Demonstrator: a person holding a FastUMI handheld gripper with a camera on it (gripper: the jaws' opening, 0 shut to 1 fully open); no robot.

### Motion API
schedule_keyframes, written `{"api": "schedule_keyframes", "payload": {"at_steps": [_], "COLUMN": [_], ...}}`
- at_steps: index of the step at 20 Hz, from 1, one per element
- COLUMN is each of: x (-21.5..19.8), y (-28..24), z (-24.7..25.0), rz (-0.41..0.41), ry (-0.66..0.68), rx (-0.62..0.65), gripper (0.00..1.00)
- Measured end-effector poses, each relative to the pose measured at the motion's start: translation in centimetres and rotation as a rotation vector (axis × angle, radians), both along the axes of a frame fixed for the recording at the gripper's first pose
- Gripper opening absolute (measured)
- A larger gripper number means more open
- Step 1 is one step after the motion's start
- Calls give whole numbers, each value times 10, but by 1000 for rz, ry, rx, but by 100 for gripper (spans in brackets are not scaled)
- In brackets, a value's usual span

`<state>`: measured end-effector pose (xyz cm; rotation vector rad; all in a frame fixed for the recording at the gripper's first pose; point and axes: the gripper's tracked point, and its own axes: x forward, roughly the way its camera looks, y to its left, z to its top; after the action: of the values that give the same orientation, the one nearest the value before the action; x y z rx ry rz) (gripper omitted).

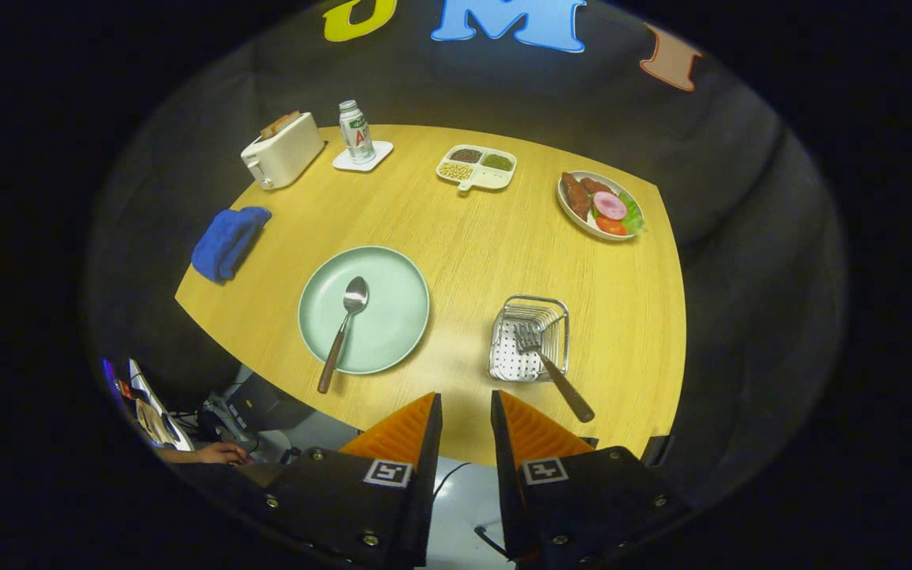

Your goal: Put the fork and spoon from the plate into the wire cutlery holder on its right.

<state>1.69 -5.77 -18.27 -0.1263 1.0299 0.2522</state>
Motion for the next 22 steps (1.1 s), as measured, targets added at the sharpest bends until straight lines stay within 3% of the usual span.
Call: {"api": "schedule_keyframes", "payload": {"at_steps": [3,10,22], "x": [-11,-22,-30], "y": [31,104,147], "z": [-11,-37,-105], "rz": [43,80,78], "ry": [8,-1,85], "rx": [35,101,67], "gripper": [52,52,52]}}
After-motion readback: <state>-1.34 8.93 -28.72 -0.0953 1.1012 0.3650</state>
